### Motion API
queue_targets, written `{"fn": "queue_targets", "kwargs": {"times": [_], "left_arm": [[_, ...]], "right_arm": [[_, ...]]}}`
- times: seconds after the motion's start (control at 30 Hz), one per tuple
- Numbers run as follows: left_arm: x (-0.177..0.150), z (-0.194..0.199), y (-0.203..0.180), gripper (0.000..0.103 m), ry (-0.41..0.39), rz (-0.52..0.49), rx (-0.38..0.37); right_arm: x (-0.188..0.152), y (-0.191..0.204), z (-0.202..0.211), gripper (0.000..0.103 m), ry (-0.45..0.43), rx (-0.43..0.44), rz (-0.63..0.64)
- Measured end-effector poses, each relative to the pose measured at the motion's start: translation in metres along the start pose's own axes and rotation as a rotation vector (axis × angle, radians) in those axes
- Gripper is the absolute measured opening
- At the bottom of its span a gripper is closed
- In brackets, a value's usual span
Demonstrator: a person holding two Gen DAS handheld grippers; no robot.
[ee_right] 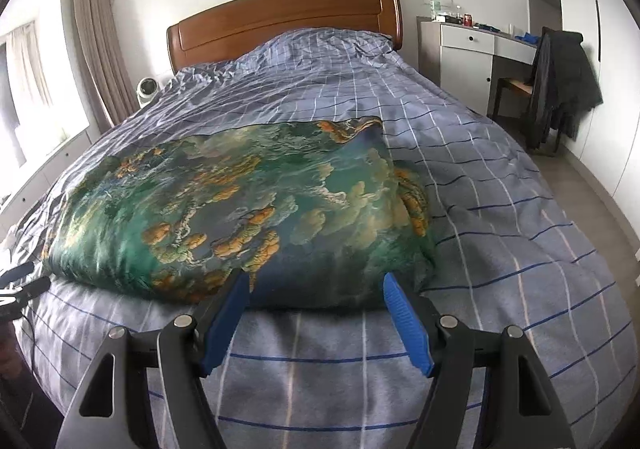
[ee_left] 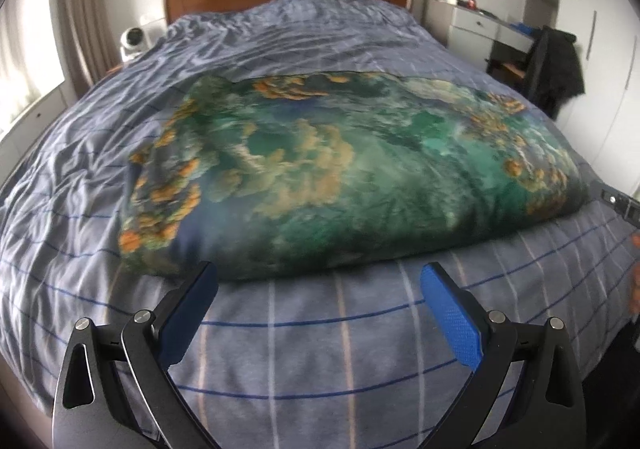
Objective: Fold large clothes
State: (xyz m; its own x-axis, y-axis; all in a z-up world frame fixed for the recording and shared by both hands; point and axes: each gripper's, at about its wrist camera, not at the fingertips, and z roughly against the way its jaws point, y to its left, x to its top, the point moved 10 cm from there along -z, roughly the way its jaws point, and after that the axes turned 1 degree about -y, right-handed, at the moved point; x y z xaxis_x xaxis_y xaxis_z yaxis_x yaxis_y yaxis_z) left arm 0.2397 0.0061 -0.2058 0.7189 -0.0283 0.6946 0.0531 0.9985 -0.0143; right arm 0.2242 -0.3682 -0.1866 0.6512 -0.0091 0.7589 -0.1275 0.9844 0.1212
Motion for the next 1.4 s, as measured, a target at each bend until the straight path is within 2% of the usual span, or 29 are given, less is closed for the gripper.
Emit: {"fn": "queue_targets", "kwargs": {"times": [0.17, 0.3, 0.37, 0.47, 0.57, 0.63, 0.7, 0.8, 0.87, 1.0, 1.17, 1.4], "left_arm": [[0.023, -0.005, -0.024, 0.101, 0.006, -0.028, -0.071], [0.069, -0.018, -0.031, 0.101, -0.015, -0.037, -0.104], [0.102, -0.030, -0.026, 0.101, -0.040, -0.034, -0.098], [0.149, -0.056, -0.013, 0.101, -0.048, 0.027, -0.083], [0.175, -0.086, -0.007, 0.101, -0.031, 0.075, -0.061], [0.182, -0.105, -0.014, 0.101, -0.012, 0.051, -0.039], [0.179, -0.122, -0.028, 0.101, 0.028, -0.012, -0.041], [0.154, -0.144, -0.048, 0.101, 0.117, -0.115, -0.026], [0.134, -0.146, -0.050, 0.101, 0.139, -0.152, -0.002], [0.105, -0.122, -0.049, 0.101, 0.120, -0.166, -0.010], [0.079, -0.090, -0.056, 0.101, 0.076, -0.235, -0.017], [0.049, -0.059, -0.064, 0.101, 0.074, -0.246, -0.050]], "right_arm": [[0.001, 0.005, 0.001, 0.071, -0.010, 0.019, -0.011], [0.001, 0.008, 0.001, 0.071, -0.009, 0.027, -0.007], [0.001, 0.009, 0.001, 0.071, -0.007, 0.030, -0.007], [0.002, 0.011, 0.006, 0.071, -0.011, 0.042, -0.013], [0.003, 0.015, 0.015, 0.071, -0.028, 0.054, -0.012], [0.001, 0.018, 0.017, 0.073, -0.028, 0.063, -0.001], [-0.003, 0.021, 0.017, 0.073, -0.019, 0.065, 0.022], [-0.009, 0.022, 0.016, 0.073, -0.002, 0.070, 0.042], [-0.011, 0.022, 0.018, 0.073, -0.001, 0.079, 0.039], [-0.015, 0.020, 0.024, 0.074, -0.011, 0.083, 0.035], [-0.028, 0.021, 0.016, 0.074, 0.032, 0.078, 0.034], [-0.025, 0.026, 0.018, 0.074, 0.023, 0.084, 0.022]]}}
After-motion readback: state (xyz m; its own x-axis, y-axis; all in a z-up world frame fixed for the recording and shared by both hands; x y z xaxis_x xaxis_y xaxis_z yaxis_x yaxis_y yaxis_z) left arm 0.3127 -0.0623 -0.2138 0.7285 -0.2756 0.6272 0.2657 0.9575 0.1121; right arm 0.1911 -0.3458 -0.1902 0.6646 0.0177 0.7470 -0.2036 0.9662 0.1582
